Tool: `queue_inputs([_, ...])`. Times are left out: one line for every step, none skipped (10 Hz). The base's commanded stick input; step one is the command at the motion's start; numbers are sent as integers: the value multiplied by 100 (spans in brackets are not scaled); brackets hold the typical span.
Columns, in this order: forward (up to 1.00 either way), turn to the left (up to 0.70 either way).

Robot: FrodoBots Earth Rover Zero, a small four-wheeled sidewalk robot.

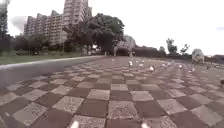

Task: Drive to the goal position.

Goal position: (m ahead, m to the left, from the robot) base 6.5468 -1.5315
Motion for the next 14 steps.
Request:
queue_inputs([70,0])
queue_inputs([70,0])
queue_inputs([70,0])
queue_inputs([70,0])
queue_inputs([70,0])
queue_inputs([70,0])
queue_inputs([70,0])
queue_inputs([70,0])
queue_inputs([70,0])
queue_inputs([70,0])
queue_inputs([70,0])
queue_inputs([70,0])
queue_inputs([70,0])
queue_inputs([70,0])
